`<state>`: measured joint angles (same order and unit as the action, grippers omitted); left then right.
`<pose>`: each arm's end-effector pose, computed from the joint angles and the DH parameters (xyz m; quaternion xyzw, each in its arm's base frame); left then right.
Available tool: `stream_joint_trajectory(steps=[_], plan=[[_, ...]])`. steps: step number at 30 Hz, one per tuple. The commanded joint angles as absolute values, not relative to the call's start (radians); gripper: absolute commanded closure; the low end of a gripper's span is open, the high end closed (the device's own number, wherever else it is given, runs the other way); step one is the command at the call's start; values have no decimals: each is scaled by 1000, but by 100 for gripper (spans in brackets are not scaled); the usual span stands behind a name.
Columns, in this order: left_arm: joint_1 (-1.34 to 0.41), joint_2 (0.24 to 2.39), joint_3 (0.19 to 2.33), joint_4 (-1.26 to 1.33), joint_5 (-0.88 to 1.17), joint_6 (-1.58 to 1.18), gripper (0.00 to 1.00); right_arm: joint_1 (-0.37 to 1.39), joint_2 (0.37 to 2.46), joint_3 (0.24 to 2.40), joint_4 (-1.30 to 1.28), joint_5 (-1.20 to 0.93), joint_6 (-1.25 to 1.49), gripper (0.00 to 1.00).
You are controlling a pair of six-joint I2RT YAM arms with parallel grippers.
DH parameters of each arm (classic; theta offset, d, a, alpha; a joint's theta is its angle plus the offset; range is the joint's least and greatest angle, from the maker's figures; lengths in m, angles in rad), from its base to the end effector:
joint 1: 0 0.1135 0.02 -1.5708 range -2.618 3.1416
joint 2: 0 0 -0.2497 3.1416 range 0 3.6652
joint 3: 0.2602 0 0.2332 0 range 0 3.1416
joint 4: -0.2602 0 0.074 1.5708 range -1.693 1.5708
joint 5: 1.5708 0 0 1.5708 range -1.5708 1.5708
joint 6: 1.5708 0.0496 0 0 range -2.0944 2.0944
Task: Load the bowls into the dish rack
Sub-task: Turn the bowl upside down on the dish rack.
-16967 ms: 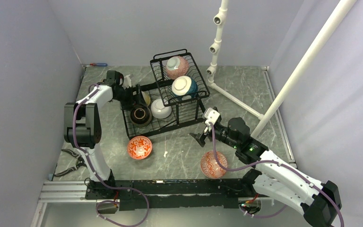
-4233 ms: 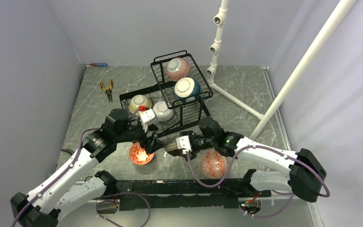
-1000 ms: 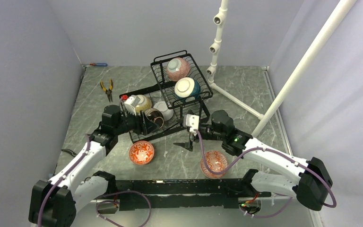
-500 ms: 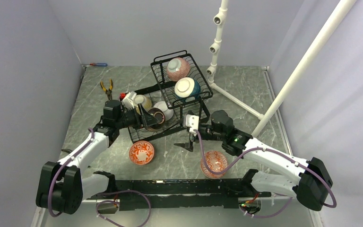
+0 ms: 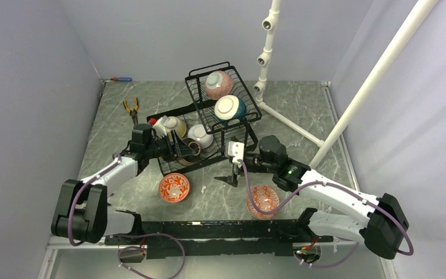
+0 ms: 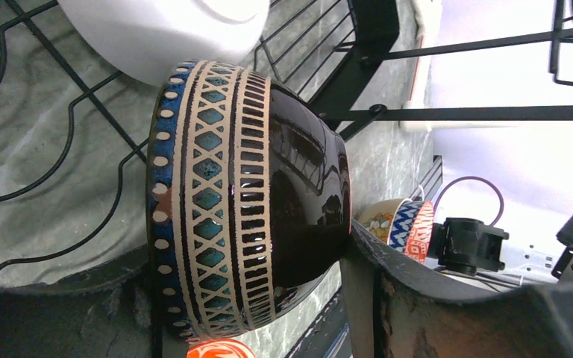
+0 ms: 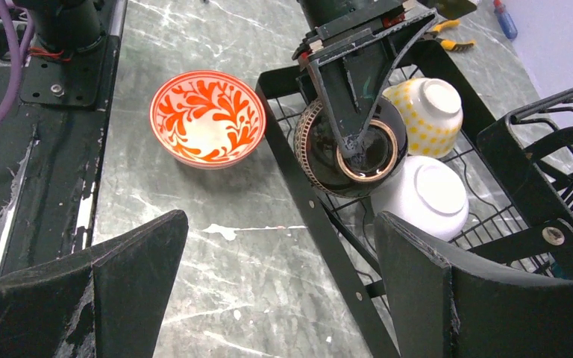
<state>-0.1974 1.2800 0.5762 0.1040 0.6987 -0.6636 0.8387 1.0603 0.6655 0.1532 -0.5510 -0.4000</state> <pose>0.2403 -0.0806 0.1894 -0.0365 0.8454 -0.4581 0.2721 0.1424 0.1973 0.2723 -0.5763 0.5194 0.3381 0.5327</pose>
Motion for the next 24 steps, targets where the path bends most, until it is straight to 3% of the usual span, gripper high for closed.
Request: stream_joint_trajectory(steps=[1,6,9,14,17,23,24], plan=[[-192,1311,597,153,742,-622,97,841,1049,688,142,-556,-414,0],[-190,1358,626,65,745,-559,97,841,1049,692,140,-550,-417,0],[-190,1370,650,-20,710,-503,89,840,1048,692,135,-545,-420,0],[-190,1366,662,-97,654,-468,56,841,1051,696,132,-543,-424,0],[-190,1364,677,-149,624,-433,18,840,1055,699,136,-539,-421,0],[-191,1342,714,-264,538,-376,13,841,1060,704,132,-536,-426,0],[-191,1338,723,-288,520,-367,7,840,1060,706,129,-535,-427,0]])
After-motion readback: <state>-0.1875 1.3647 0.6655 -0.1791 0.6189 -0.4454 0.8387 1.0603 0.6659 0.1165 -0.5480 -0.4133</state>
